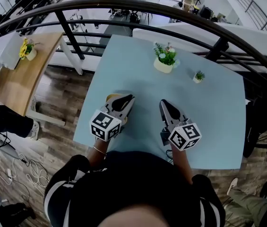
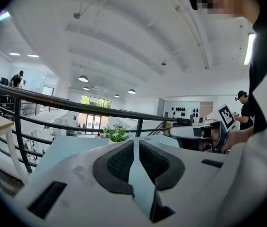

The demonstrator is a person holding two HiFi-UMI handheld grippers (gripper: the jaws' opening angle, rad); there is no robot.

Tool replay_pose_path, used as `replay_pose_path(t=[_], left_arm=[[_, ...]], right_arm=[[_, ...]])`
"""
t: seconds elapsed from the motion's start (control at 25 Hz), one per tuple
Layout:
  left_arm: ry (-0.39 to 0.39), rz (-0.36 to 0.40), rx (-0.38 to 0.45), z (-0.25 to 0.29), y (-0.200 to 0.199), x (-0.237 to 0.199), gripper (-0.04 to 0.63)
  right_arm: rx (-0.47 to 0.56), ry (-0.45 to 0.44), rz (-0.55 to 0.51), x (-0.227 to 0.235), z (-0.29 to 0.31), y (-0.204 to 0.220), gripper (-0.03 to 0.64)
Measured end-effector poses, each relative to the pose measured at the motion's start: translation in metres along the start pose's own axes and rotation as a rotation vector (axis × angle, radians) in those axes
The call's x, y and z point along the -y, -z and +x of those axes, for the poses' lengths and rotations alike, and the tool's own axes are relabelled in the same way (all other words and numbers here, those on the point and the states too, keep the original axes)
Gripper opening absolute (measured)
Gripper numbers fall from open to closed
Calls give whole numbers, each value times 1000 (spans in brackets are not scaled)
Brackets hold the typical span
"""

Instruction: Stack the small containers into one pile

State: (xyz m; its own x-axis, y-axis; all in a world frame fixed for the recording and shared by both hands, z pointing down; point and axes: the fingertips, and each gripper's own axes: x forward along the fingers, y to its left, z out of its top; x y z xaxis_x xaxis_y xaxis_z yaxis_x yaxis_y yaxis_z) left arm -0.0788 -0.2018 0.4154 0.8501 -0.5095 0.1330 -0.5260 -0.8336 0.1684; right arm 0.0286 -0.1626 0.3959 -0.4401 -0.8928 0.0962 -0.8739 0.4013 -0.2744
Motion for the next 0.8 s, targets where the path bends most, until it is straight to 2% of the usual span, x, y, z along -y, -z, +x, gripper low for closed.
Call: replay_pose_path(t=[0.28, 0.8], left_arm=[[-30, -4, -26, -4, 7, -7, 43], [-39, -5, -43, -8, 9, -6, 43]], right_arm=[[-11, -20, 3, -3, 5, 3, 0], [1, -18, 10, -5, 1, 2, 0]])
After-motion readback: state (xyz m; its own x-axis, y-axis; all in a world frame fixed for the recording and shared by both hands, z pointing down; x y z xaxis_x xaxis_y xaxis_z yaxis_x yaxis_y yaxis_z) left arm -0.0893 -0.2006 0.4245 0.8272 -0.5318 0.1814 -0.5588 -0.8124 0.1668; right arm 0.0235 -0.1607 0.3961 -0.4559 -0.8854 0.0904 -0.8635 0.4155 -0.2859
